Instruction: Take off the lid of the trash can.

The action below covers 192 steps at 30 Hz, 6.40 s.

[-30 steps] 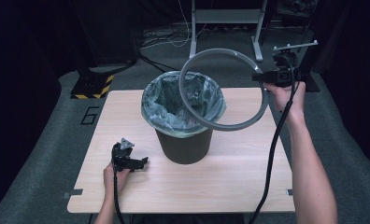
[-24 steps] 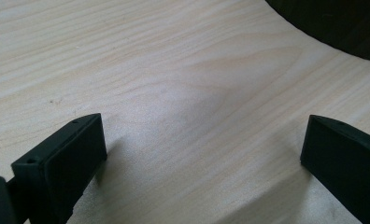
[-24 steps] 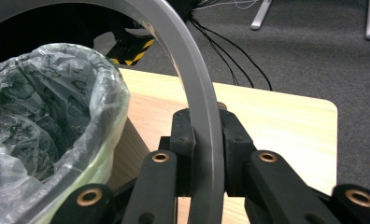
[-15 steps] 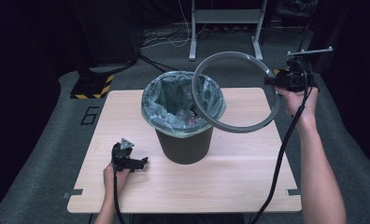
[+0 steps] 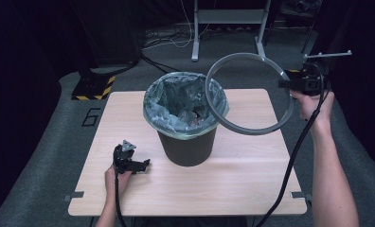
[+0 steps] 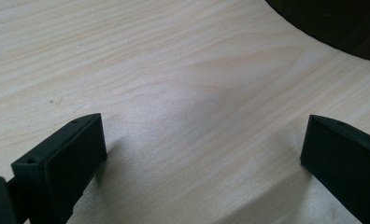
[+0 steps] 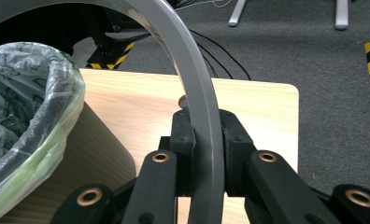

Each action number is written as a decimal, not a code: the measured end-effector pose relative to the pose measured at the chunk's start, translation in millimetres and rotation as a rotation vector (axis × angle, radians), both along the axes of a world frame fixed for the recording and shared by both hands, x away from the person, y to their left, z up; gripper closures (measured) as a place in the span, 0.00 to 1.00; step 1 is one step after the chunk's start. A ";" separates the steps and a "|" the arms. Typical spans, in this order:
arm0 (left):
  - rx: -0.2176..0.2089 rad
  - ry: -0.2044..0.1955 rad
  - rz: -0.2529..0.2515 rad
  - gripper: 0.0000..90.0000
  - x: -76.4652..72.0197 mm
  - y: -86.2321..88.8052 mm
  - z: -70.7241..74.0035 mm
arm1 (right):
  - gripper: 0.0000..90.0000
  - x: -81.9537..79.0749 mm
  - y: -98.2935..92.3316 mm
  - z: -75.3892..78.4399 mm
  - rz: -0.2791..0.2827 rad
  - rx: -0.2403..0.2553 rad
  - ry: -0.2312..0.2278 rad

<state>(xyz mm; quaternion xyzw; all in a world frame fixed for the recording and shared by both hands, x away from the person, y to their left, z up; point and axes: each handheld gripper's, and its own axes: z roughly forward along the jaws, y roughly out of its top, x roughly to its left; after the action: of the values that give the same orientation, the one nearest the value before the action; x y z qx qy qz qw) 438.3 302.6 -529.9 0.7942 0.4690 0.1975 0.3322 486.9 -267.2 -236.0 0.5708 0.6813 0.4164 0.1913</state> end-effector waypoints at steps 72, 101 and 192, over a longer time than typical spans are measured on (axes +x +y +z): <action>-0.002 -0.001 0.000 0.00 0.1 0.0 -0.1 | 0.87 -22.5 -67.5 -38.5 -0.131 -0.021 0.053; -0.001 0.001 0.001 0.00 0.0 0.0 0.0 | 0.87 -12.3 -62.7 -69.7 -0.125 -0.027 0.095; -0.002 -0.001 0.002 0.00 0.1 -0.1 -0.2 | 0.87 12.4 -50.2 -175.7 -0.185 -0.021 0.190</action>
<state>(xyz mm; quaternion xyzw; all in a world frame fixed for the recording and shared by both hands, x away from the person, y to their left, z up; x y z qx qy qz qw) 438.4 302.5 -530.1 0.7933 0.4698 0.1974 0.3331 499.3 -317.4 -411.6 0.6662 0.6451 0.3338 0.1695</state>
